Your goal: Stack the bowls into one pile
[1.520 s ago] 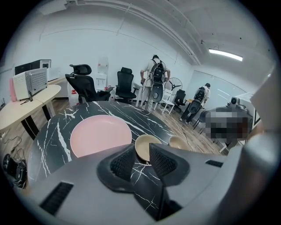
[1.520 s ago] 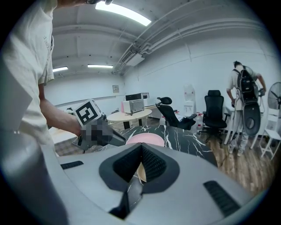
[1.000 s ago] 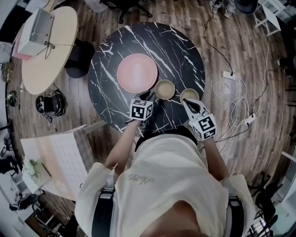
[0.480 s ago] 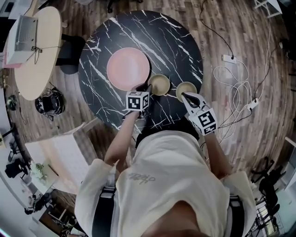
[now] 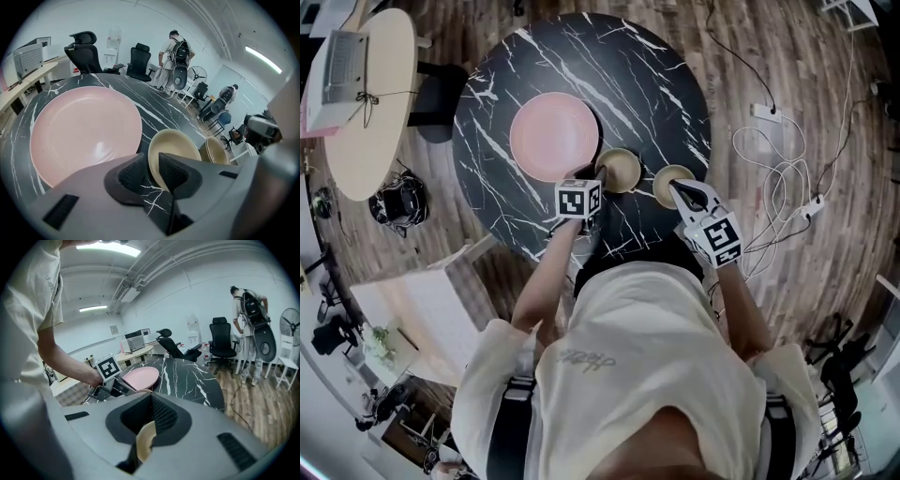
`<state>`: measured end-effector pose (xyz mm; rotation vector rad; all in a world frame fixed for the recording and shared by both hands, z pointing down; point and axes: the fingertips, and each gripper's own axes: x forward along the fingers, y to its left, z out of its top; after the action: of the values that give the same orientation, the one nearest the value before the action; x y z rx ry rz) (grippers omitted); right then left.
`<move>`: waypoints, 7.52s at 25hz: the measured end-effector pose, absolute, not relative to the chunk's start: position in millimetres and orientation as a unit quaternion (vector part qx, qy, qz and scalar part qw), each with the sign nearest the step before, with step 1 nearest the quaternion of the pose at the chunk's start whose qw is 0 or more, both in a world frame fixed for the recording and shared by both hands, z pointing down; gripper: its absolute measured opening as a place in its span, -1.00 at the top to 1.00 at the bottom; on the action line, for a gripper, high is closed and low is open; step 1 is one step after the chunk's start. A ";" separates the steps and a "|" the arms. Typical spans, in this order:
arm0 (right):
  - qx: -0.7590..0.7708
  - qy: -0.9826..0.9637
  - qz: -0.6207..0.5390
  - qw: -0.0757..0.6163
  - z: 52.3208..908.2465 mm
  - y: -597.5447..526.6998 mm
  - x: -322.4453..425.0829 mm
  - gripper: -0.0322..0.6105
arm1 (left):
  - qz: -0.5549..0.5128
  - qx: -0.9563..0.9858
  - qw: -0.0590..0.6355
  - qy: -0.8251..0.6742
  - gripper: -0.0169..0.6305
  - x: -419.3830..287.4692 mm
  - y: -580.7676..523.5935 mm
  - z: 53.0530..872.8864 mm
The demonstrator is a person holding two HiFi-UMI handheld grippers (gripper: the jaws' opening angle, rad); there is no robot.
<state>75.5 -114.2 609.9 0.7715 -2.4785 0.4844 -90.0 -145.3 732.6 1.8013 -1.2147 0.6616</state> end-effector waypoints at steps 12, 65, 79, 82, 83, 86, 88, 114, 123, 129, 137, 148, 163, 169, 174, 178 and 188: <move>0.280 -0.913 0.171 0.242 604.8 -115.2 73.5 0.88 | 0.252 0.711 0.435 -0.492 0.85 -86.7 -146.3 729.6; 0.418 -0.866 0.201 0.188 610.4 -73.5 207.7 0.88 | 0.317 0.802 0.359 -0.356 0.84 73.5 -136.3 674.5; 0.411 -0.867 0.213 0.186 620.1 -75.8 211.0 0.88 | 0.355 0.798 0.335 -0.353 0.84 78.2 -134.4 693.8; 0.412 -0.866 0.215 0.183 620.3 -77.5 211.5 0.88 | 0.363 0.802 0.314 -0.354 0.84 77.9 -135.6 693.5; 0.412 -0.866 0.216 0.183 620.7 -77.8 211.4 0.88 | 0.367 0.803 0.308 -0.354 0.84 77.8 -136.0 693.5; 0.407 -0.867 0.216 0.188 623.8 -77.6 209.1 0.88 | 0.373 0.803 0.299 -0.356 0.80 76.1 -136.8 694.1; 0.406 -0.868 0.216 0.189 624.6 -77.2 206.9 0.88 | 0.374 0.801 0.295 -0.362 0.65 73.1 -137.3 692.8; 0.345 -0.898 0.163 0.220 598.2 -64.6 111.3 0.88 | 0.308 0.782 0.303 -0.448 0.70 -57.0 -89.3 652.1; 0.295 -0.921 0.111 0.226 567.4 -66.2 62.2 0.88 | 0.248 0.780 0.289 -0.496 0.84 -106.7 -83.5 610.9; 0.277 -0.933 0.065 0.221 533.0 -74.6 39.1 0.88 | 0.189 0.774 0.297 -0.526 0.85 -127.4 -87.8 575.0; 0.258 -0.946 0.014 0.198 483.0 -87.6 16.8 0.88 | 0.158 0.771 0.250 -0.563 0.85 -157.4 -98.5 515.5; 0.267 -0.953 -0.061 0.130 405.3 -119.0 2.0 0.88 | 0.135 0.798 0.160 -0.565 0.85 -161.2 -112.8 435.6; 0.295 -0.950 -0.096 0.020 310.2 -143.5 -0.6 0.88 | 0.067 0.820 0.059 -0.565 0.85 -153.2 -135.9 330.3; 0.299 -0.949 -0.100 0.005 298.8 -142.2 0.0 0.89 | 0.014 0.818 0.026 -0.575 0.85 -153.6 -135.7 305.0; 0.308 -0.948 -0.087 0.002 307.4 -138.5 3.5 0.89 | -0.015 0.806 -0.010 -0.592 0.85 -158.8 -127.2 295.6; 0.311 -0.948 -0.069 -0.002 314.0 -135.4 5.3 0.89 | -0.010 0.797 -0.012 -0.604 0.85 -167.0 -122.0 303.4; 0.327 -0.943 -0.062 0.002 321.3 -131.0 10.9 0.89 | 0.027 0.807 0.022 -0.590 0.85 -158.5 -121.6 333.5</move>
<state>10.9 -131.0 321.3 1.0271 -2.9591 -0.1932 -158.5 -121.6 333.5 2.4987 -1.8277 0.0826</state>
